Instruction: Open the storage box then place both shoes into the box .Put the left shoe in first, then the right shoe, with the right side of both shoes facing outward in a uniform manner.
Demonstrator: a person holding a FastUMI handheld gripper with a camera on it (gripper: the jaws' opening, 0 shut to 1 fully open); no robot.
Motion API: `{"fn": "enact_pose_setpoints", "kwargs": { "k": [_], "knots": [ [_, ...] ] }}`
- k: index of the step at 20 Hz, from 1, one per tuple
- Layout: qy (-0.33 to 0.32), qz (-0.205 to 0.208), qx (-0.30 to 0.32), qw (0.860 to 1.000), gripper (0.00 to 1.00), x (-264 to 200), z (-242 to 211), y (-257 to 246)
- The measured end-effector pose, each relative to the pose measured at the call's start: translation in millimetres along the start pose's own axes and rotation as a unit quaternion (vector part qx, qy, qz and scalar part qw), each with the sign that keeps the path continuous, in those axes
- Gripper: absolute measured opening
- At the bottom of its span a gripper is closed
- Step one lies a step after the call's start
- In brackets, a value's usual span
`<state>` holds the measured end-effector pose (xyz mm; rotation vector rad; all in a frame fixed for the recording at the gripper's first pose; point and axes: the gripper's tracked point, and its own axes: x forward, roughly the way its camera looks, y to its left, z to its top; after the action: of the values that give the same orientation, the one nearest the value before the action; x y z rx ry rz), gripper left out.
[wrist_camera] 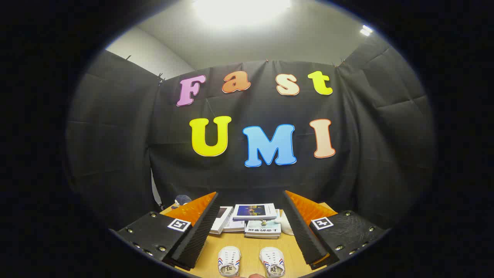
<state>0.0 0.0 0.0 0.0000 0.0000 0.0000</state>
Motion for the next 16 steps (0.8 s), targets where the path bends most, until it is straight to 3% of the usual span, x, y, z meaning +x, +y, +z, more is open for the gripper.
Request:
{"fn": "enact_pose_setpoints", "kwargs": {
  "k": [16],
  "knots": [
    [0.006, -0.013, 0.002, 1.000, 0.98, 17, -9, -13]
  ]
}}
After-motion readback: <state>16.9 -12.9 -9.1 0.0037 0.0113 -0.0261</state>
